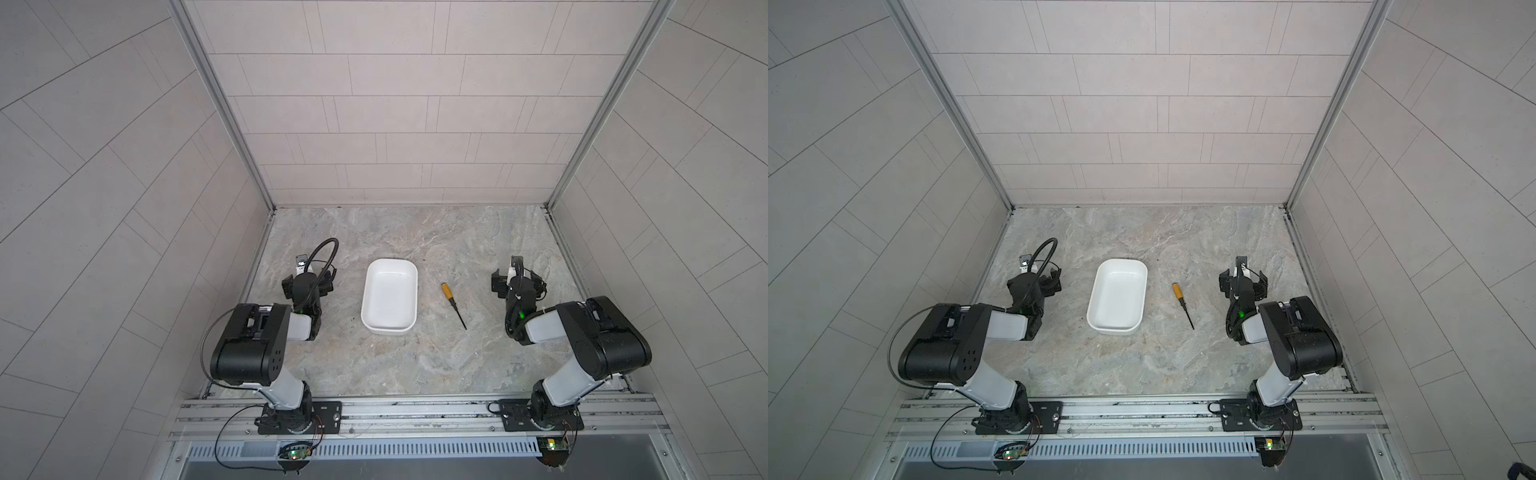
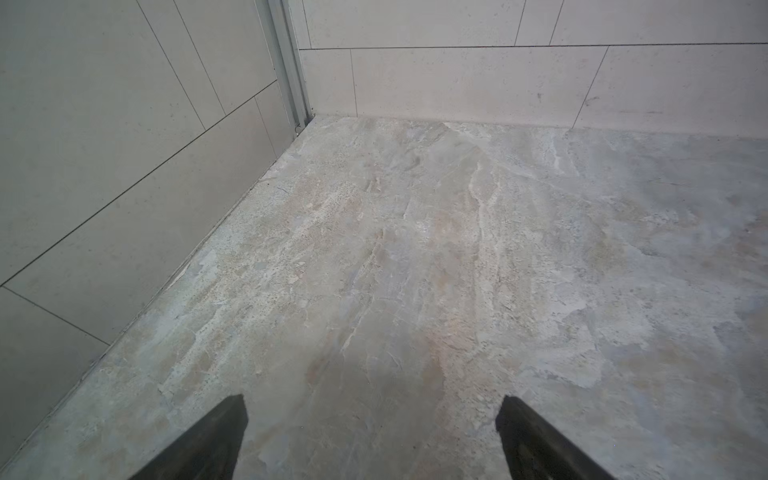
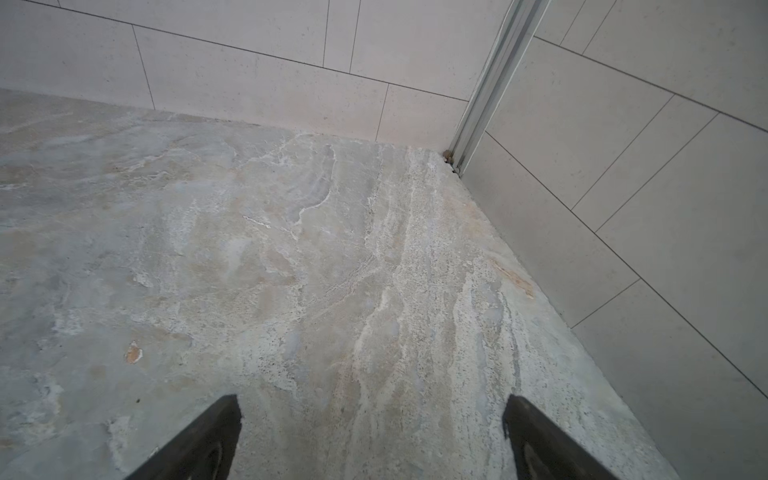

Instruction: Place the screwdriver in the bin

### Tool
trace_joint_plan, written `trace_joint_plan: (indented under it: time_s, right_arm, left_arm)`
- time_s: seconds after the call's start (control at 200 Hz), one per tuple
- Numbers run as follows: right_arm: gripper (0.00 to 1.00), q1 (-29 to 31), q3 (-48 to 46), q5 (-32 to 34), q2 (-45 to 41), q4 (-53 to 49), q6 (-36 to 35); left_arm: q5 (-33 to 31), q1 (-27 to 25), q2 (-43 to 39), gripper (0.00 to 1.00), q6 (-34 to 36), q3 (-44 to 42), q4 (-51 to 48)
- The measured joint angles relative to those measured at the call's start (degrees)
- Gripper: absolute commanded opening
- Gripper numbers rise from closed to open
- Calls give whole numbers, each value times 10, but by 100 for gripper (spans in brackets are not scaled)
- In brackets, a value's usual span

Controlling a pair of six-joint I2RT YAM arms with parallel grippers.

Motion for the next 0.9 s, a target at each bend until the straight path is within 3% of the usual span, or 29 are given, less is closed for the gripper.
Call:
trace_joint_plan:
  time_s: [0.56, 0.896]
  right_arm:
    - [99, 0, 0, -6, 0, 0, 0]
    - [99, 0, 0, -7, 0, 0, 0]
  left_arm:
    - [0, -4, 0, 100, 1, 0, 0]
    - [38, -5, 0, 100, 18, 7, -10]
